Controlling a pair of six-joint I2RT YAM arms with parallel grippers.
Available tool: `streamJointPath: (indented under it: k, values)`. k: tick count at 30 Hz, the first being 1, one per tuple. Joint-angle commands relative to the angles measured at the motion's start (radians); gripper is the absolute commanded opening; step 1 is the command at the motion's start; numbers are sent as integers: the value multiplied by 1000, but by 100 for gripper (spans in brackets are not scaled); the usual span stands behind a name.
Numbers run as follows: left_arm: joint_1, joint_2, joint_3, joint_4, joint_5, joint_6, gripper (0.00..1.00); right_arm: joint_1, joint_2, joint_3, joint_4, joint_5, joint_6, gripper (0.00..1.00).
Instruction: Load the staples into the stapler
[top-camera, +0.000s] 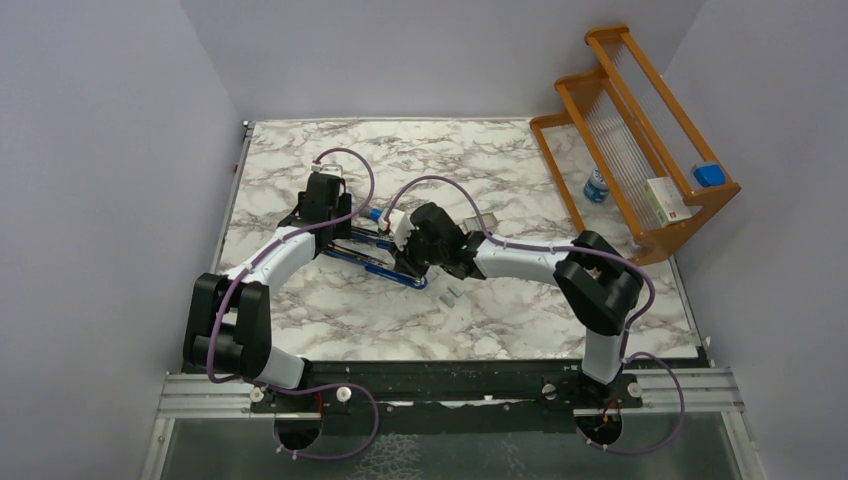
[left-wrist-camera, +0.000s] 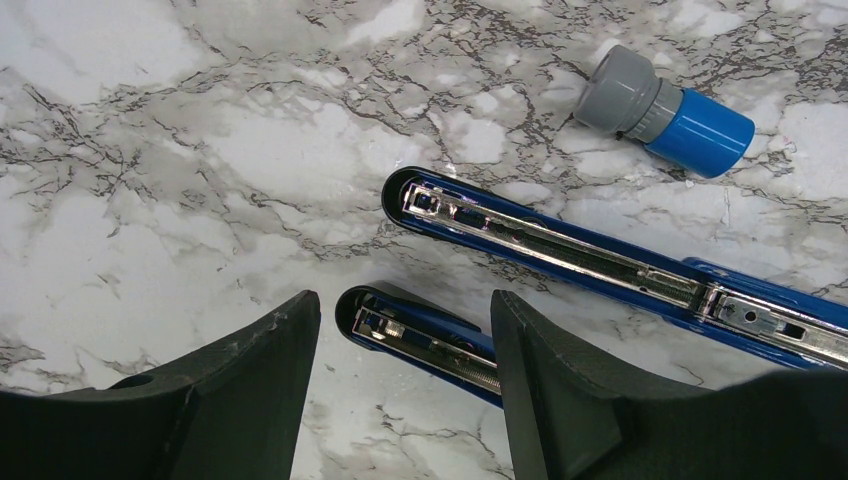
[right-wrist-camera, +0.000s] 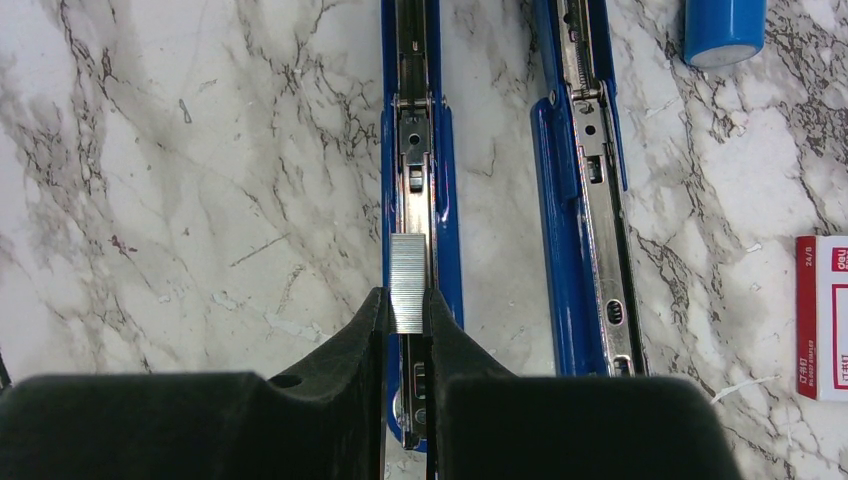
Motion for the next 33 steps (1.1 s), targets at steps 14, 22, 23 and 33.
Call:
streamJointPath:
  k: [14,22,23,33]
  values:
    - [7,-18,-10,22,23,8,66,7,39,39,-43,19,-7,1]
    - [8,-19,-9,24,23,10,66,8,-5,22,-3,12,-12,1]
    - [8,-19,-10,25,23,11,66,8,-7,21,2,14,-13,1]
    - [10,-21,-8,25,26,10,66,8,-20,13,18,31,-12,1]
